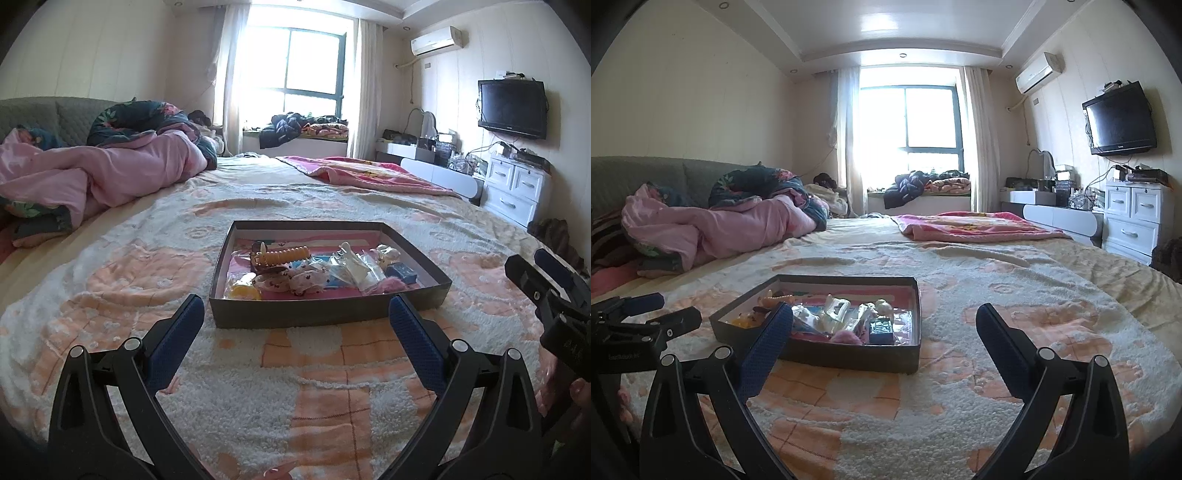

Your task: Organize jewelry

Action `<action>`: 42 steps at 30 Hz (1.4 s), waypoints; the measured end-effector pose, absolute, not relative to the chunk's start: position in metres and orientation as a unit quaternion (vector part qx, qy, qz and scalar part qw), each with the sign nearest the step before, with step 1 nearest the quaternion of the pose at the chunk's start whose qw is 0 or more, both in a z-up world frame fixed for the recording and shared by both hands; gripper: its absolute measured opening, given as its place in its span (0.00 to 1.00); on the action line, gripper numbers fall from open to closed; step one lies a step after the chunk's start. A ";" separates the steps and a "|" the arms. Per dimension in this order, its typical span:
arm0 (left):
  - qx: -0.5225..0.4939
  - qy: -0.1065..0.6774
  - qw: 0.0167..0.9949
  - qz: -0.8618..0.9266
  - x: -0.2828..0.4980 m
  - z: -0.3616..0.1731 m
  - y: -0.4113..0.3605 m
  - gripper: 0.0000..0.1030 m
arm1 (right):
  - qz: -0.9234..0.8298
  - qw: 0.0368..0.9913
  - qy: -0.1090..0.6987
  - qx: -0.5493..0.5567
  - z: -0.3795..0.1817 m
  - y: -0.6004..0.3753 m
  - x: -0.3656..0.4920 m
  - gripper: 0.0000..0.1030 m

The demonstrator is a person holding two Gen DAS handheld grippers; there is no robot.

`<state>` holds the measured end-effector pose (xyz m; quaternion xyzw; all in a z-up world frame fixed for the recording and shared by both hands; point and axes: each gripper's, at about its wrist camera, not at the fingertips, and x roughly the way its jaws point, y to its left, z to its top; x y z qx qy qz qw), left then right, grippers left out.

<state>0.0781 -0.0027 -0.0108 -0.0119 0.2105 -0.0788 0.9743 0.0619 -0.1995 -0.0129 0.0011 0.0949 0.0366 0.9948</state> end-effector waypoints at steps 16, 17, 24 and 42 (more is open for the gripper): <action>-0.010 0.208 0.975 -0.081 0.077 -0.011 -0.002 0.89 | 0.040 0.995 0.096 -0.003 -0.011 -0.199 0.061 0.94; -0.010 0.208 0.975 -0.081 0.077 -0.011 -0.002 0.89 | 0.040 0.995 0.096 -0.003 -0.011 -0.199 0.061 0.94; -0.010 0.208 0.975 -0.081 0.077 -0.011 -0.002 0.89 | 0.041 0.994 0.097 -0.002 -0.011 -0.199 0.061 0.94; -0.008 0.209 0.975 -0.076 0.077 -0.011 -0.001 0.89 | 0.043 0.994 0.099 -0.001 -0.012 -0.199 0.061 0.94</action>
